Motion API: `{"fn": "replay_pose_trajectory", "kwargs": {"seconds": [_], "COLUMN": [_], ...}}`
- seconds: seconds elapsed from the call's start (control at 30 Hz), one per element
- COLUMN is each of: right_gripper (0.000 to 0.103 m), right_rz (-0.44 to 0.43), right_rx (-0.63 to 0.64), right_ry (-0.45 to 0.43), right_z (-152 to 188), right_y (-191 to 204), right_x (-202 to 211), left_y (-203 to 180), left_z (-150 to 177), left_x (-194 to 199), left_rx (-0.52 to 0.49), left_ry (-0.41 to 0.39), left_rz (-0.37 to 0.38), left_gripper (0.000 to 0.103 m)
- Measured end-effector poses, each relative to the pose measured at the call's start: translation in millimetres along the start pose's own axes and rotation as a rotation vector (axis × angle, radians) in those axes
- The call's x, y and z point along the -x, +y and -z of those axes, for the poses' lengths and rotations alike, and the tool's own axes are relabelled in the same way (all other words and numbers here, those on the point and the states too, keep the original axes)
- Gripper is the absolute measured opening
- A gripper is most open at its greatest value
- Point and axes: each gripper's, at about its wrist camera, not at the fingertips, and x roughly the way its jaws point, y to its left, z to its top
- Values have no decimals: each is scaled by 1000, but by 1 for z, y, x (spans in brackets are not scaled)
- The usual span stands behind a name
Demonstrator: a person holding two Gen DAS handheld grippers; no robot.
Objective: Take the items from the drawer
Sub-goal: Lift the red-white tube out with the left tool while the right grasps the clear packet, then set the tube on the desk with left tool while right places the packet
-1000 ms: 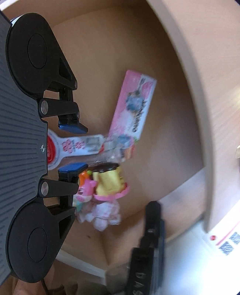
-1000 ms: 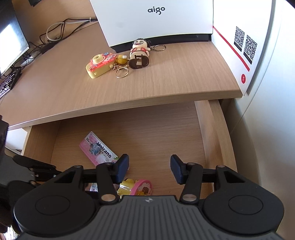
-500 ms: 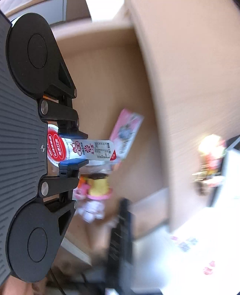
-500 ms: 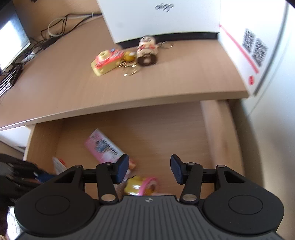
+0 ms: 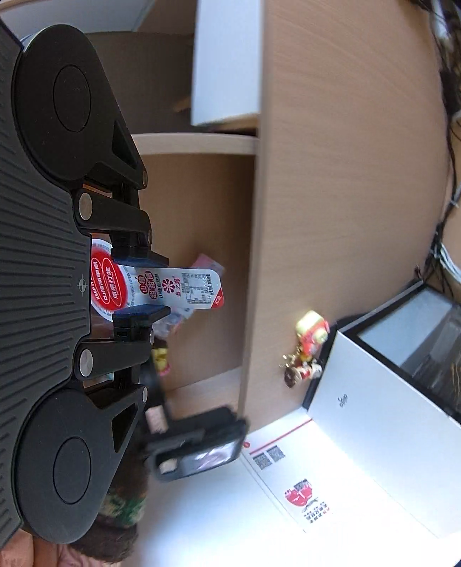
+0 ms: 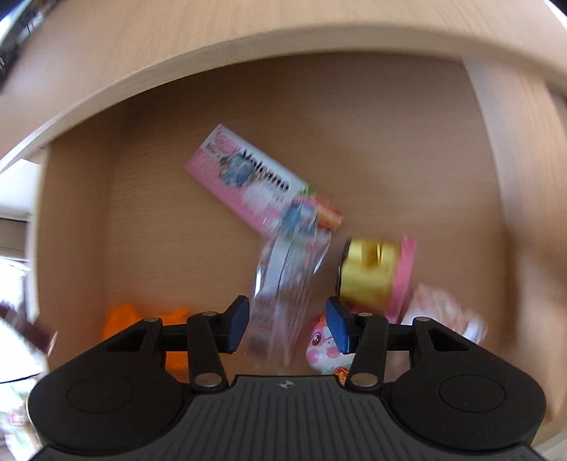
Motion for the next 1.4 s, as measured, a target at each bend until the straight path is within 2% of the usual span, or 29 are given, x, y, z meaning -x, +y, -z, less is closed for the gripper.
{"fn": "replay_pose_trajectory", "kwargs": {"seconds": [0.13,0.17,0.23,0.33,0.47,0.57,0.67,0.77,0.87,1.0,1.03,1.2,1.27,1.3,1.4], "right_gripper": [48,45,34,34,34,34,34,34,34,34,34,33,33,33,34], "right_rz": [5,10,14,-21,-99,-157,-157,-121,-54,-37,-43,-38,-36,-33,-28], "right_rx": [39,50,90,98,103,84,38,22,36,-23,-35,-66,-79,-85,-102], "right_ry": [76,78,57,-5,-135,-277,-418,-564,-652,-639,-633,-595,-586,-582,-578], "right_z": [-7,-5,-1,13,41,59,63,59,57,47,57,46,42,42,33], "right_y": [18,22,30,33,27,15,1,-23,-40,-63,-65,-78,-83,-85,-90], "right_x": [-24,-27,-23,-1,56,108,157,191,213,210,208,185,179,178,171], "left_y": [5,5,5,4,-4,-14,-28,-42,-46,-46,-45,-40,-39,-40,-41], "left_z": [16,20,26,33,29,9,-27,-69,-113,-153,-158,-168,-166,-165,-166], "left_x": [5,5,6,11,16,26,33,32,12,-43,-57,-126,-146,-148,-146], "left_rx": [31,33,28,11,-14,-26,-71,-144,-137,-113,-105,-106,-130,-155,-156], "left_ry": [21,28,39,55,62,24,-31,-87,-101,-82,-74,-24,0,-46,-94], "left_rz": [-6,-6,-8,4,47,94,119,75,56,18,17,1,-53,-48,-73], "left_gripper": [24,24,24,24,24,24,24,24,24,24,24,23,26,28,29]}}
